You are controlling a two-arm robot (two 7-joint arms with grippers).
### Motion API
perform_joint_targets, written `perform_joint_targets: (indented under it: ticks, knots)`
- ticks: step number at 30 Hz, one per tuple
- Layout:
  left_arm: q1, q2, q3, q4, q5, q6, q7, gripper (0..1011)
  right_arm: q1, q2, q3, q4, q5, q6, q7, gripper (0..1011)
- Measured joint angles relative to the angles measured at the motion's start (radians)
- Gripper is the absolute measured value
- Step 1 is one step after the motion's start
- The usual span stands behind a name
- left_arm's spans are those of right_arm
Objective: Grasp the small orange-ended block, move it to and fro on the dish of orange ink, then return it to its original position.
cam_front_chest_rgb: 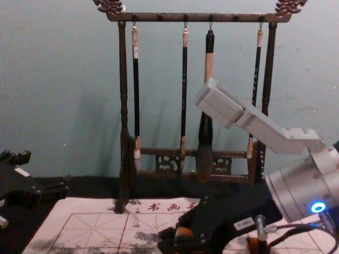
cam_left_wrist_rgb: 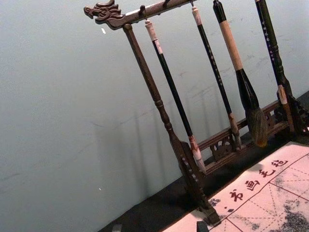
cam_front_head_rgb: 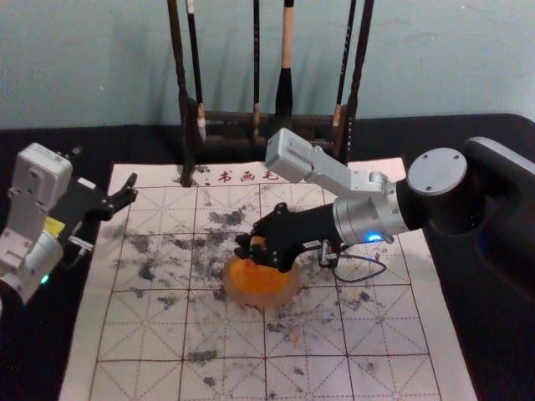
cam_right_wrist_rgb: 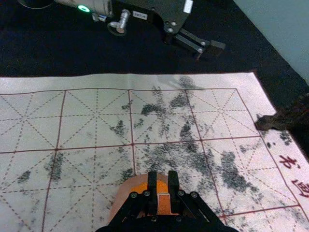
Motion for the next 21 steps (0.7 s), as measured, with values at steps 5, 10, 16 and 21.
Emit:
perform_joint_targets:
  ticks: [5, 10, 16, 21]
  knots:
    - [0.000, 0.000, 0.000, 0.000, 0.000, 0.000, 0.000, 1001, 0.004, -0.002, 0.004, 0.012, -0.007, -0.002, -0.006, 119]
    - [0.000, 0.000, 0.000, 0.000, 0.000, 0.000, 0.000, 1001, 0.003, 0.007, 0.010, 0.010, -0.011, -0.002, -0.007, 119]
    - [0.000, 0.000, 0.000, 0.000, 0.000, 0.000, 0.000, 1001, -0.006, 0.024, 0.020, -0.009, -0.013, 0.004, -0.013, 119]
    - [0.000, 0.000, 0.000, 0.000, 0.000, 0.000, 0.000, 1001, -0.014, 0.042, 0.025, -0.030, -0.013, 0.008, -0.013, 119]
